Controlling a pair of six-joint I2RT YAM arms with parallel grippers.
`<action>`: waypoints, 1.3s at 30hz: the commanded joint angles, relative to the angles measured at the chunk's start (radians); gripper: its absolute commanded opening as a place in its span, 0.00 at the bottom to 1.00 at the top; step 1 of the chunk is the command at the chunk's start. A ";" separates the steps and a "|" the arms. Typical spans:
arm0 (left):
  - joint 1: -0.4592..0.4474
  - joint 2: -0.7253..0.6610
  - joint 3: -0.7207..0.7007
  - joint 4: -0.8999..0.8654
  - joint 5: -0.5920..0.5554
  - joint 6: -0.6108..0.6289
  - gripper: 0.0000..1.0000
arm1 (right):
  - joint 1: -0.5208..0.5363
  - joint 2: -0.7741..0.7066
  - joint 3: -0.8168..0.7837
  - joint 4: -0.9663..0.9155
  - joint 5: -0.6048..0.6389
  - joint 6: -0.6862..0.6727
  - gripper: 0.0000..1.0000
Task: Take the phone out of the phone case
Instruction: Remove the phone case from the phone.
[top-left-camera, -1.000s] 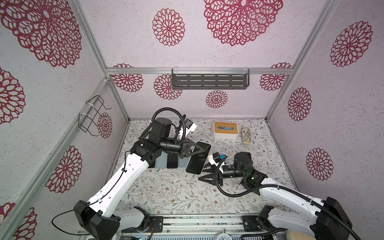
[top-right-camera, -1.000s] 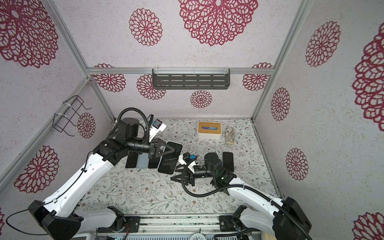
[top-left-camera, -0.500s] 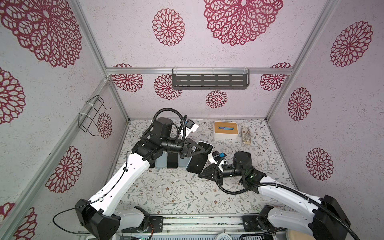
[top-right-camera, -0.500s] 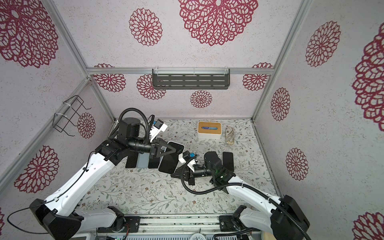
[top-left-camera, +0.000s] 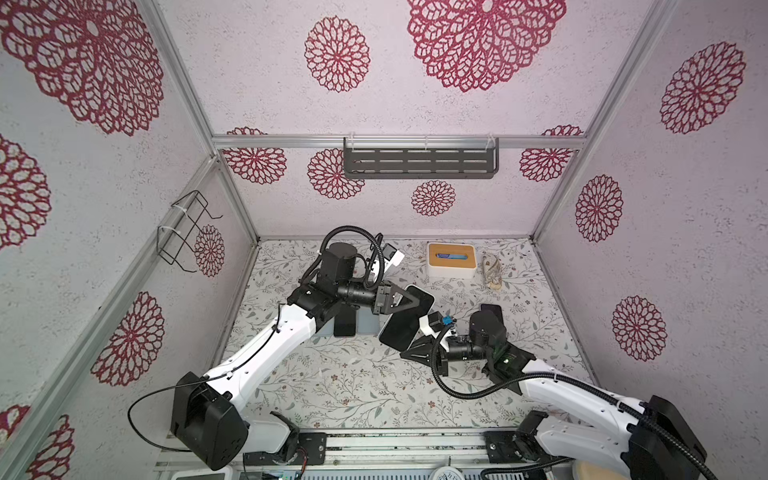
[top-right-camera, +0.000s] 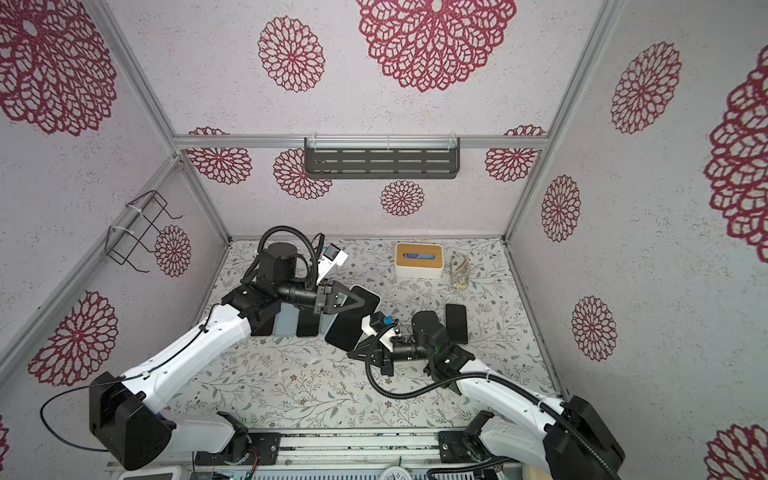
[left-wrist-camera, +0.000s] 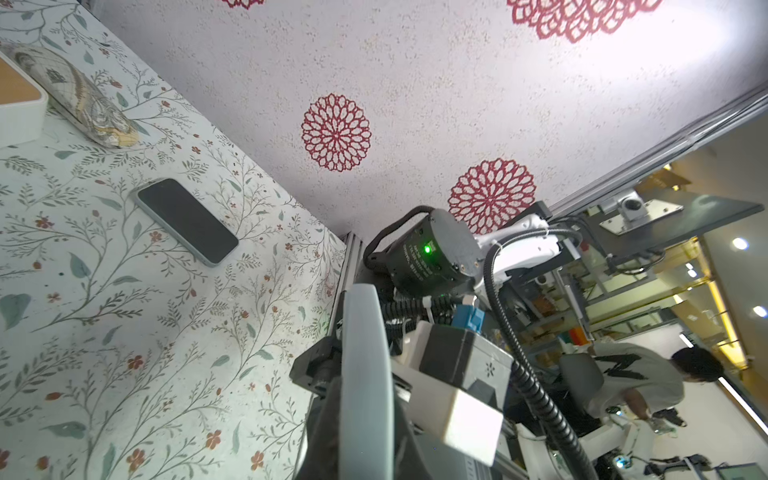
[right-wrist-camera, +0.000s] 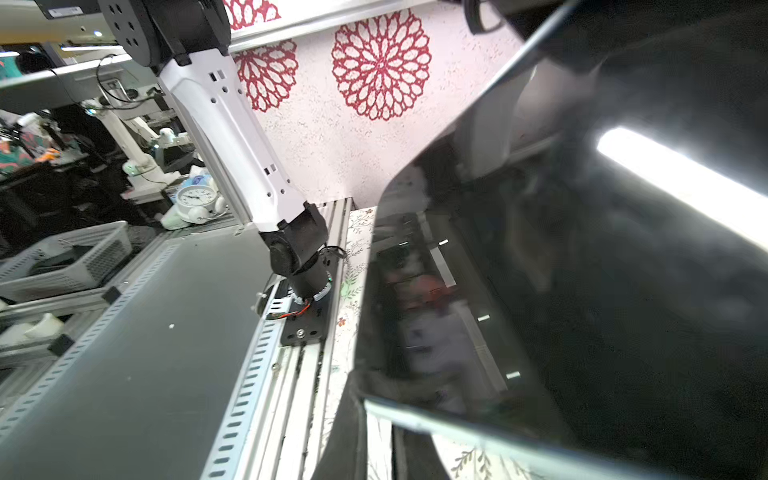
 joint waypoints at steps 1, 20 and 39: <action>-0.052 0.025 -0.024 0.235 0.026 -0.228 0.00 | 0.002 -0.020 -0.043 0.328 0.156 -0.054 0.00; 0.074 -0.114 -0.286 0.765 -0.328 -0.636 0.00 | 0.038 -0.169 -0.315 0.562 0.475 0.412 0.63; 0.018 -0.052 -0.308 0.896 -0.394 -0.728 0.00 | 0.058 0.002 -0.158 0.637 0.464 0.629 0.64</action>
